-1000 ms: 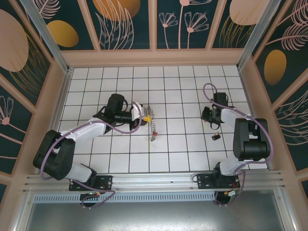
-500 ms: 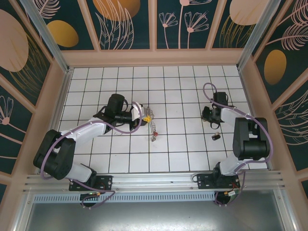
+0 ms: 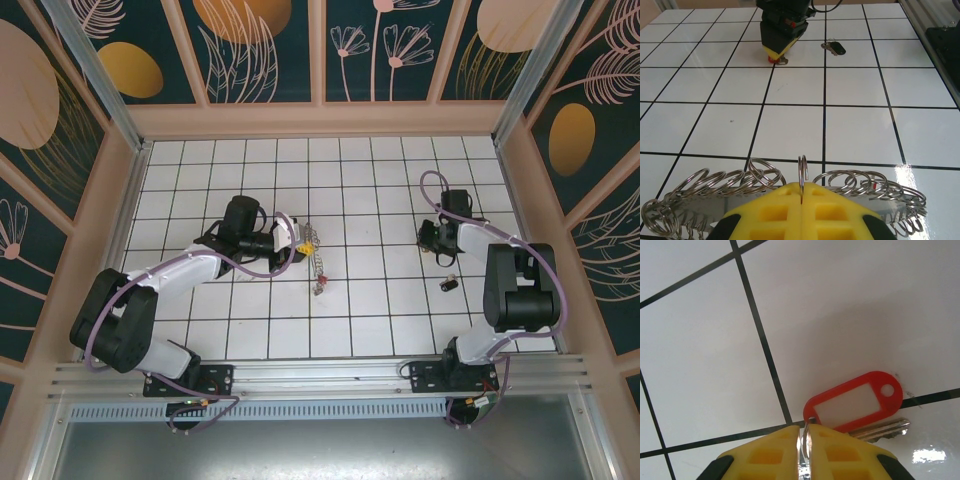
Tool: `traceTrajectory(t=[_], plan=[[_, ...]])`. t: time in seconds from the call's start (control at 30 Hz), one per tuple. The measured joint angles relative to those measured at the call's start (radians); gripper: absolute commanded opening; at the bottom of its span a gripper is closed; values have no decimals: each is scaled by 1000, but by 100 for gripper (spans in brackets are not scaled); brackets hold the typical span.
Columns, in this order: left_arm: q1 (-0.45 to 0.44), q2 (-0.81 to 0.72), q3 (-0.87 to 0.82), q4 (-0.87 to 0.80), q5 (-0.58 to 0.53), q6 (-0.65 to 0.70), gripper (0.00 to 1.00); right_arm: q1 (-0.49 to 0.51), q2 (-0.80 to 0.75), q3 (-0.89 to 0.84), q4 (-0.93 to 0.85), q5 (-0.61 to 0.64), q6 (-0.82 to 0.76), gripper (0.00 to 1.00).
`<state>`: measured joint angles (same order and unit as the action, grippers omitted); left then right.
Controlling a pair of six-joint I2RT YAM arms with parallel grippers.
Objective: Put the keys on the keyring
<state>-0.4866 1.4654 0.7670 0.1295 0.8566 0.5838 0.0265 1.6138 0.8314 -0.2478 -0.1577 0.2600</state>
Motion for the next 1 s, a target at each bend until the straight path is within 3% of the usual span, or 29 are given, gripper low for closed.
traceTrajectory(t=[0.7, 0.87, 1.0], plan=[[0, 0, 0, -1, 0, 0, 0, 8, -6, 2, -5, 6, -17, 0], [0, 0, 0, -1, 0, 0, 0, 66, -175, -54, 55, -61, -109, 0], [0, 0, 0, 0, 3, 0, 0, 146, -372, -140, 157, -205, -231, 0]])
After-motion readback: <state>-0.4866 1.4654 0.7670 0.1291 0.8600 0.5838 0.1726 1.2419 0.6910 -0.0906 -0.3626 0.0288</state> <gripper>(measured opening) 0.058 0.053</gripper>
